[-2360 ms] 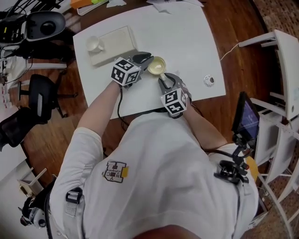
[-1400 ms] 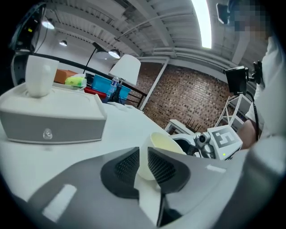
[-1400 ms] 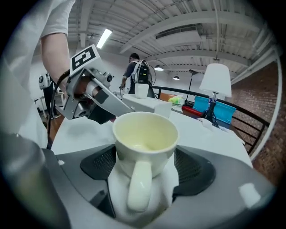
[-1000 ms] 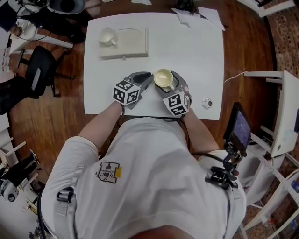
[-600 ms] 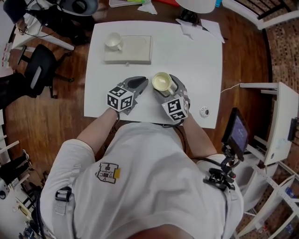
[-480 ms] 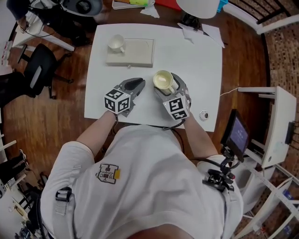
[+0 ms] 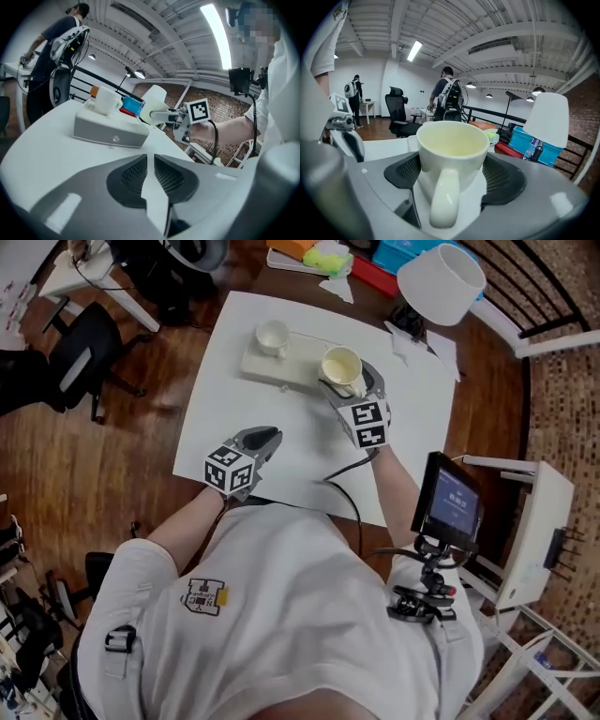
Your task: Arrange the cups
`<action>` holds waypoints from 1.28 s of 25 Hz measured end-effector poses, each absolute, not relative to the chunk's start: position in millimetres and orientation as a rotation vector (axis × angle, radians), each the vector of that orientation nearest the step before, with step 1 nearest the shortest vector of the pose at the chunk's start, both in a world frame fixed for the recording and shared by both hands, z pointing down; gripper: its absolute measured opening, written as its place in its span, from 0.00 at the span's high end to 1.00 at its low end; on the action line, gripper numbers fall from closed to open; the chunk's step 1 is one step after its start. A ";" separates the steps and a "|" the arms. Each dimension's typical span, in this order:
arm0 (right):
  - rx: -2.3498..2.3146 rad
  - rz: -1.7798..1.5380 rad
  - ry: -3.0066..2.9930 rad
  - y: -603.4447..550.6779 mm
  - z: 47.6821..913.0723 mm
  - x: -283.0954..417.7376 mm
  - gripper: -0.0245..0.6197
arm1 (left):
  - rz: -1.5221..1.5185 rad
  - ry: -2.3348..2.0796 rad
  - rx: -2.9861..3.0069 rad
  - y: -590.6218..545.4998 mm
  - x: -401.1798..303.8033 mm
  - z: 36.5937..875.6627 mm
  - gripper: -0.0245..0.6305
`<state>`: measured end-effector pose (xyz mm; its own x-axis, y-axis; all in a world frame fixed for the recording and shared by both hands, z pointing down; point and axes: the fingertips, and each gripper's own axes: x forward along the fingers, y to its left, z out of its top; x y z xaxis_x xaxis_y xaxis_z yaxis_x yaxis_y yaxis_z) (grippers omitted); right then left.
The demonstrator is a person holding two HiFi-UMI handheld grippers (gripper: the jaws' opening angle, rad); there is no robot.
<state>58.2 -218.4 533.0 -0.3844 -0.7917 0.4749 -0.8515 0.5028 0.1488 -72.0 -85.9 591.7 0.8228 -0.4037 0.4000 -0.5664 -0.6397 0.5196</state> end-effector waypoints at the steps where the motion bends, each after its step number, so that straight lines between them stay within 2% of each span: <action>1: 1.339 0.162 -2.256 -228.3 534.4 53.8 0.33 | 0.329 -0.715 2.339 -81.9 -78.6 594.6 0.89; 9: 1.302 0.176 -2.234 -256.9 539.2 43.3 0.33 | 0.358 -0.737 2.315 -39.3 -100.1 593.1 0.89; 18: 1.330 0.229 -2.239 -269.4 554.4 31.6 0.33 | 0.373 -0.749 2.293 -44.2 -118.3 594.6 0.89; 32: 1.325 0.229 -2.280 -260.9 555.2 25.5 0.33 | 0.393 -0.740 2.293 -34.6 -115.3 588.1 0.89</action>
<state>25.5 -260.9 555.2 -0.4092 -0.7699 0.4897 -0.8518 0.5148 0.0975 -115.3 -34.6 588.1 0.7922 -0.3988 0.4619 -0.6061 -0.6025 0.5192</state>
